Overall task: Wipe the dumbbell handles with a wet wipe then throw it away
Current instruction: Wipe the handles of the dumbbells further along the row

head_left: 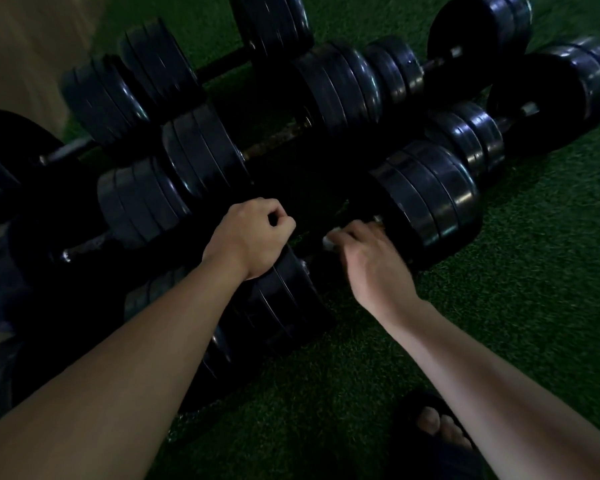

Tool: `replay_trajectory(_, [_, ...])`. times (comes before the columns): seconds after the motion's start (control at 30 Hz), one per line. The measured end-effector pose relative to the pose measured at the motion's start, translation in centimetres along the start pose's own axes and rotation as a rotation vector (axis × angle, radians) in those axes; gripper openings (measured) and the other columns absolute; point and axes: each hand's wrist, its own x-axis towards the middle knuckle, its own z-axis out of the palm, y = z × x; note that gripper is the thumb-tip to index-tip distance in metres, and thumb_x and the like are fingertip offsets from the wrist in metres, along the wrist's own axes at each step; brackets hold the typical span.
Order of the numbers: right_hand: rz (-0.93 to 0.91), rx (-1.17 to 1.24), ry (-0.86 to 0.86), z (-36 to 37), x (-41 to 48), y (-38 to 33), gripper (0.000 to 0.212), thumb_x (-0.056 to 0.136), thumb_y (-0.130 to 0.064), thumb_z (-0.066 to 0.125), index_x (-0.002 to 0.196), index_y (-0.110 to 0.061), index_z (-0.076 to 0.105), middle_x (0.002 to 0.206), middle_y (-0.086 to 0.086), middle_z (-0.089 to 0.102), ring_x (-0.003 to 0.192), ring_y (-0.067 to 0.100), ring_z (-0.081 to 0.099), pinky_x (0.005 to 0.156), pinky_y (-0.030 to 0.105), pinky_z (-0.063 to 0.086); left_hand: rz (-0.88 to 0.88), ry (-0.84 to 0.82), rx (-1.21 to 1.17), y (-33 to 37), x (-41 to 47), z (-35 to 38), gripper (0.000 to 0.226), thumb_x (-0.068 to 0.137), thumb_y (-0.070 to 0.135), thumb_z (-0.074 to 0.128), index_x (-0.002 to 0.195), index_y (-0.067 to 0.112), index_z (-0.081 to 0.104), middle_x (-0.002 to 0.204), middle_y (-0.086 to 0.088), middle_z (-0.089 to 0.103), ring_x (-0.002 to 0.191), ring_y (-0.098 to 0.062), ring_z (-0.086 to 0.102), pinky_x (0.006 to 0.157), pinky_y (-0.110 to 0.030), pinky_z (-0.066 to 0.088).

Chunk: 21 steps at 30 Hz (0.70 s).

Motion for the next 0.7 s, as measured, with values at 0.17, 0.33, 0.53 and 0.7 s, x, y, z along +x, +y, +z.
replay_trajectory(0.17, [-0.171, 0.094, -0.147, 0.5, 0.0, -1.3, 0.037, 0.087, -0.003, 0.047, 0.113, -0.017, 0.07, 0.1, 0.002, 0.062, 0.093, 0.021, 0.048, 0.078, 0.024, 0.04, 0.002, 0.012, 0.0, 0.0, 0.1, 0.0, 0.019, 0.091, 0.036, 0.052, 0.084, 0.027, 0.066, 0.092, 0.013, 0.062, 0.08, -0.006, 0.059, 0.065, -0.021, 0.045])
replay_trajectory(0.33, [-0.09, 0.106, -0.068, -0.7, 0.7, 1.5, 0.025, 0.09, -0.01, 0.066, 0.11, -0.024, 0.072, 0.101, -0.003, 0.066, 0.092, 0.021, 0.052, 0.076, 0.033, 0.049, 0.0, -0.003, -0.007, -0.1, 0.2, 0.0, 0.019, 0.092, 0.037, 0.052, 0.084, 0.028, 0.066, 0.092, 0.013, 0.062, 0.082, -0.006, 0.059, 0.07, -0.025, 0.048])
replay_trajectory(0.53, [-0.202, 0.097, -0.245, -0.4, 0.3, -1.0, 0.038, 0.088, 0.0, 0.056, 0.119, -0.019, 0.067, 0.108, 0.002, 0.06, 0.095, 0.022, 0.052, 0.081, 0.035, 0.051, -0.001, -0.003, 0.003, -0.2, 0.2, 0.0, 0.019, 0.091, 0.039, 0.051, 0.082, 0.03, 0.065, 0.091, 0.014, 0.061, 0.08, -0.005, 0.058, 0.067, -0.022, 0.043])
replay_trajectory(0.7, [-0.13, 0.059, -0.172, -0.9, 0.1, -0.1, 0.038, 0.091, -0.022, 0.039, 0.115, -0.02, 0.069, 0.106, 0.001, 0.061, 0.094, 0.022, 0.055, 0.074, 0.039, 0.054, -0.002, -0.013, 0.001, -0.1, 0.1, 0.0, 0.018, 0.092, 0.038, 0.051, 0.083, 0.029, 0.065, 0.092, 0.014, 0.061, 0.08, -0.005, 0.057, 0.065, -0.02, 0.042])
